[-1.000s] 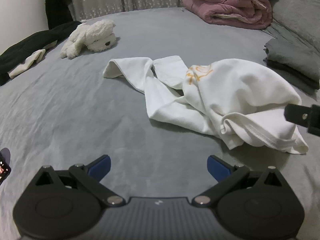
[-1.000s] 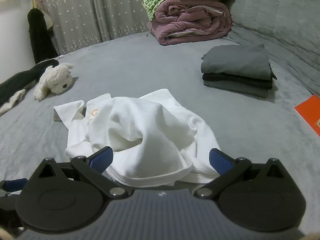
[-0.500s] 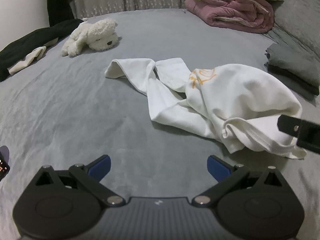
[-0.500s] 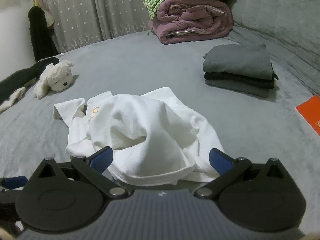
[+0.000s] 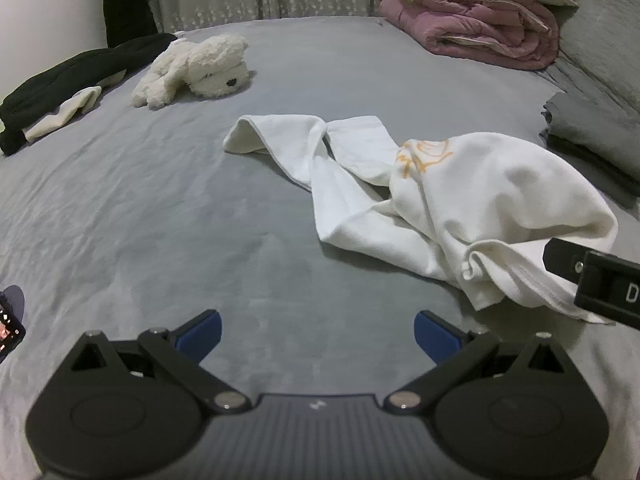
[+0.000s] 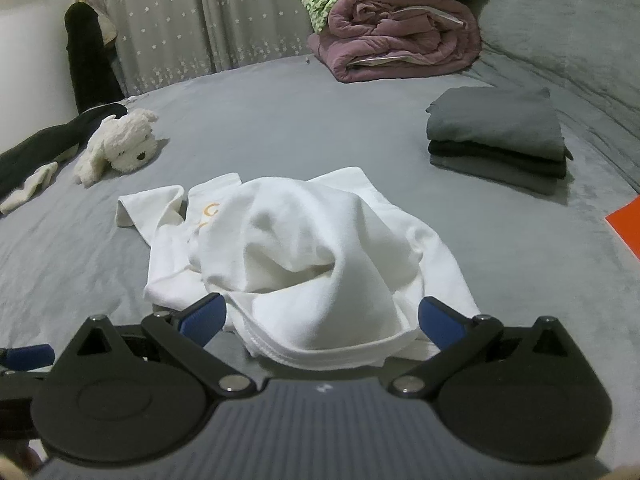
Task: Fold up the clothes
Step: 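Move the right gripper over the crumpled white T-shirt, then grasp the white T-shirt hem with the right gripper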
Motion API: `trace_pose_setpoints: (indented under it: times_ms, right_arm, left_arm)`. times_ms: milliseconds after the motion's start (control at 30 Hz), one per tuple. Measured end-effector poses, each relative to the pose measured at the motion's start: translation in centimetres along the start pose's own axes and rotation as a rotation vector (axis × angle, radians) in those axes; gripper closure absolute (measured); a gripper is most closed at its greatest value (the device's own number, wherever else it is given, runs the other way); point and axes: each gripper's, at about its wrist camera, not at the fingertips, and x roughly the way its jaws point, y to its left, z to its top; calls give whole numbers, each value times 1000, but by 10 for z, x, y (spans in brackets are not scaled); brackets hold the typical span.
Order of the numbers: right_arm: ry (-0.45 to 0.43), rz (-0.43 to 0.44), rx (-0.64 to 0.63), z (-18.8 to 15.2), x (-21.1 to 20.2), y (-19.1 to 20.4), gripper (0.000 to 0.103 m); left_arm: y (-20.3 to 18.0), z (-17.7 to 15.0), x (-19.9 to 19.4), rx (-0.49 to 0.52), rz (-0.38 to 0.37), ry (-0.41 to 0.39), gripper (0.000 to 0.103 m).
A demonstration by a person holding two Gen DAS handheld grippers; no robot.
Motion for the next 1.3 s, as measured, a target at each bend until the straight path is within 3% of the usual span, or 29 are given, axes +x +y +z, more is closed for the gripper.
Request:
trace_pose_setpoints:
  times_ms: [600,900,1300]
  right_arm:
    - [95,-20,13,0,38,2,0]
    - [171,-17,38,-3,67,-9,0]
    - [215,1,46,-6,81,-16,0]
  left_arm:
    - [15,-2,35,-22,66,59,0]
    - [17,-8,65,-12,72,143,0]
    - [21,-18,62,-20,53,95,0]
